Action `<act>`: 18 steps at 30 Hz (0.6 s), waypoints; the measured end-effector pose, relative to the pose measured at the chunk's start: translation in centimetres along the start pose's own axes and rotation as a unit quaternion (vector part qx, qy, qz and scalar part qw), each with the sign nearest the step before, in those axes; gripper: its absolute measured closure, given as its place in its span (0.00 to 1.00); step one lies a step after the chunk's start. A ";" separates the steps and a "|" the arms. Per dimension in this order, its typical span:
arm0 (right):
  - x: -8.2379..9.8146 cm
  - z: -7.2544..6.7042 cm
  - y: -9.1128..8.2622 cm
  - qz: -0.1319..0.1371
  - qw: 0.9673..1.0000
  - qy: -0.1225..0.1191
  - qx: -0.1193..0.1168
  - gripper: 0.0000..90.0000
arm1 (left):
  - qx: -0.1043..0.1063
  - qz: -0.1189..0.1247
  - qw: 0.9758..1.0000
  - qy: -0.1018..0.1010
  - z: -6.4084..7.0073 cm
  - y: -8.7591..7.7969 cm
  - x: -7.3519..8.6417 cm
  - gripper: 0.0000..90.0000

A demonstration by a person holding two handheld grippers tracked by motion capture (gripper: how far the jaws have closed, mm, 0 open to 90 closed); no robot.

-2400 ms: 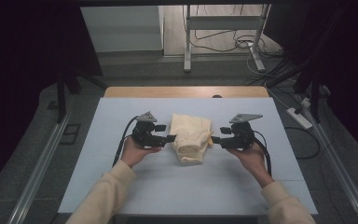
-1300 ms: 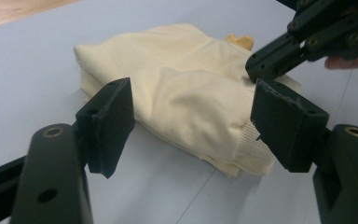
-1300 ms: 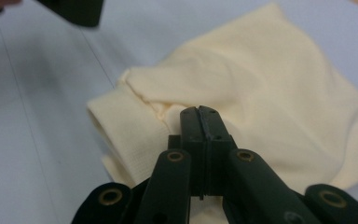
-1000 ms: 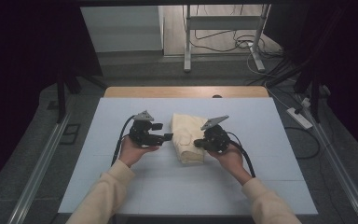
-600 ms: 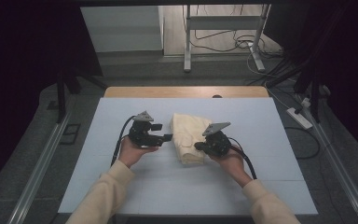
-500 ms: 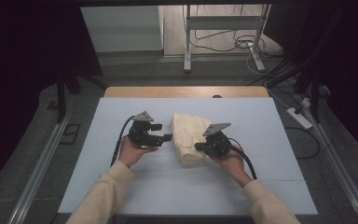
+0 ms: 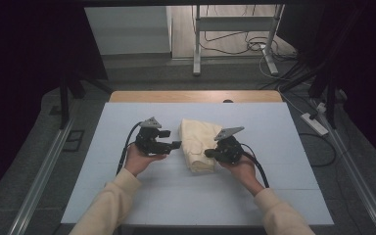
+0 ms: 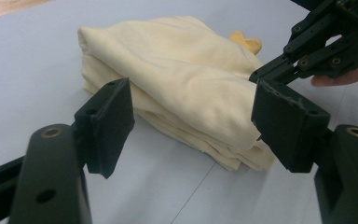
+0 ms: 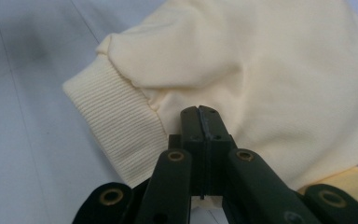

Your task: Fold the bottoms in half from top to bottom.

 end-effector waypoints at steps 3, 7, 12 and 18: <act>-0.5 0.2 -0.7 0.005 1.000 0.002 0.001 0.99 | -0.001 -0.001 1.000 -0.002 -0.1 -0.1 0.1 0.32; -0.6 0.6 -1.8 0.010 1.000 0.005 0.008 0.99 | -0.002 -0.001 1.000 -0.002 -0.2 -0.3 0.2 0.32; 0.0 0.9 -3.1 0.013 1.000 0.010 0.014 0.99 | -0.005 -0.005 1.000 -0.001 0.0 -0.7 0.8 0.32; 1.3 0.9 -4.4 0.010 1.000 0.013 0.017 0.99 | -0.010 -0.010 1.000 0.000 0.1 -1.2 1.6 0.32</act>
Point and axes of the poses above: each handheld gripper's, and its own axes: y roughly forward along the jaws, x roughly out of its underside, z roughly to its right, the point moved 10 cm from there along y, roughly forward along the jaws, and after that the axes turned 7 degrees about -y, right-handed, at the moved point
